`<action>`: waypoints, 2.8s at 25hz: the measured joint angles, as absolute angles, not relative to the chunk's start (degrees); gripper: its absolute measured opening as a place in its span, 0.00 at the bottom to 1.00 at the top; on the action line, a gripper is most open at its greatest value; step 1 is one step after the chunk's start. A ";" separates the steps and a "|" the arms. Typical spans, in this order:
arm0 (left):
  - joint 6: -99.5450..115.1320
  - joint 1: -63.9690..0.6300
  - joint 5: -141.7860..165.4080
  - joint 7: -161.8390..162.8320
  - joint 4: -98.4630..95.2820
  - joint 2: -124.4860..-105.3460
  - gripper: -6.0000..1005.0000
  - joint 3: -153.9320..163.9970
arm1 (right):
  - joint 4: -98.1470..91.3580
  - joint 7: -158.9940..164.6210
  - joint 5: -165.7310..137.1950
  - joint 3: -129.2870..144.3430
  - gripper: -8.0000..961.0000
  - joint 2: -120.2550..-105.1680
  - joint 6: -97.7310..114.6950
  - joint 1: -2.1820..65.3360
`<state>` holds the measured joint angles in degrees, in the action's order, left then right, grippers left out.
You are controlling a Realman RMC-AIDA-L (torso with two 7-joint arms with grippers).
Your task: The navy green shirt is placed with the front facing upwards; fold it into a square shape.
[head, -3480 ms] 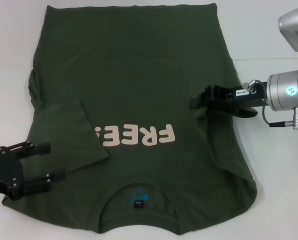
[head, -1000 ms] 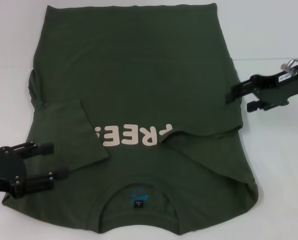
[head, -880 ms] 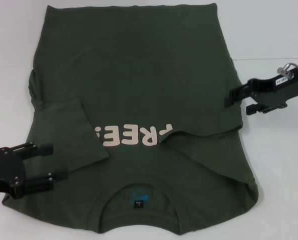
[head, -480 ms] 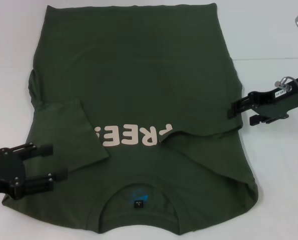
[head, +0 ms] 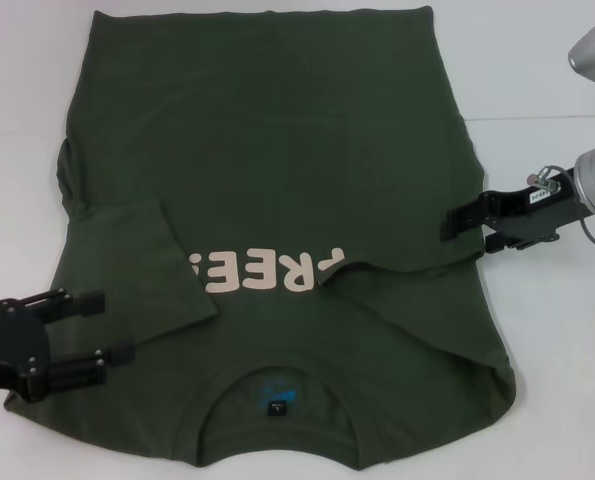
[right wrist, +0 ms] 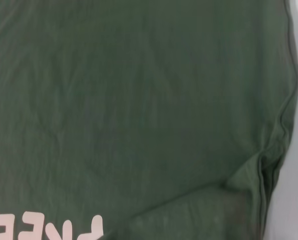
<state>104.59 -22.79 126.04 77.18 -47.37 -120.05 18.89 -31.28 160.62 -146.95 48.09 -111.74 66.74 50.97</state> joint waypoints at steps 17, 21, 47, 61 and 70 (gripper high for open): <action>104.40 -22.76 126.03 76.99 -47.37 -120.05 0.81 18.89 | -30.98 160.49 -147.45 50.44 0.42 -112.55 64.39 51.06; 104.38 -22.76 126.03 77.04 -47.37 -120.05 0.81 18.90 | -31.03 160.40 -147.48 50.45 0.22 -112.58 63.70 51.06; 103.61 -22.71 126.03 76.75 -47.37 -120.05 0.81 18.90 | -30.52 157.65 -136.95 49.73 0.07 -114.01 56.21 50.17; 102.98 -22.80 126.03 76.58 -46.54 -120.05 0.81 19.03 | -30.07 154.76 -127.43 49.65 0.08 -114.67 51.06 46.42; 102.23 -23.01 125.65 76.99 -46.41 -120.05 0.81 18.80 | -29.68 144.65 -117.61 48.97 0.31 -114.90 51.55 43.23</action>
